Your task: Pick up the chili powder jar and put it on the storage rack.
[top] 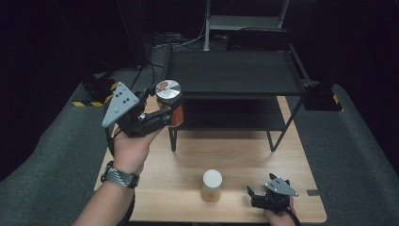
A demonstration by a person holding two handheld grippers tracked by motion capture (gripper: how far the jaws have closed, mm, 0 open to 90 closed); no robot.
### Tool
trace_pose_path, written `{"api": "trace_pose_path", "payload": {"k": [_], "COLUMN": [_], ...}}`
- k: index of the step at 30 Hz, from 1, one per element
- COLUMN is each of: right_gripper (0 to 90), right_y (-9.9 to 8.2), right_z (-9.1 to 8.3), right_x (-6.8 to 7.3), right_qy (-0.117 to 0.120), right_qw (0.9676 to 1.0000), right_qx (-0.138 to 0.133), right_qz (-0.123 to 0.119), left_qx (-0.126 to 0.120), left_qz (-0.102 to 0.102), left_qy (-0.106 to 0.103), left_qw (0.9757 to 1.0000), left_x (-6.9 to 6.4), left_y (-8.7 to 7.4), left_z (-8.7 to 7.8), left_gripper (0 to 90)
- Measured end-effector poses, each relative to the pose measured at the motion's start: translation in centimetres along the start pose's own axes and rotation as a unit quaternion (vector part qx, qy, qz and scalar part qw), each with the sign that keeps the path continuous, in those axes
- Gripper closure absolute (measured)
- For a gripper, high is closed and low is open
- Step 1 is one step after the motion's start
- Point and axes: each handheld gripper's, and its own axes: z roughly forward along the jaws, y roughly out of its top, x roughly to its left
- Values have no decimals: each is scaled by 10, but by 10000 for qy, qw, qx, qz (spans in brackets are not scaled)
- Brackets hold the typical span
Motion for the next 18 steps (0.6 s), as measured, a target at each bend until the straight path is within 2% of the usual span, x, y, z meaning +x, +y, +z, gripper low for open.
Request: {"api": "trace_pose_path", "payload": {"k": [3,7,18], "right_gripper": [14,13,13], "right_y": [0,0,-1], "right_z": [0,0,-1], "right_x": [0,1,1], "right_qy": [-7,-9,9], "right_qw": [10000,10000,10000], "right_qx": [-11,1,-39], "right_qz": [-8,-54,-48], "left_qx": [-28,-79,-161], "left_qz": [-39,25,29], "left_qy": [-15,-33,55], "left_qw": [10000,10000,9999], "left_x": [1,0,-3], "left_y": [2,7,16], "left_z": [6,14,45], "left_gripper": [348,348,348]}}
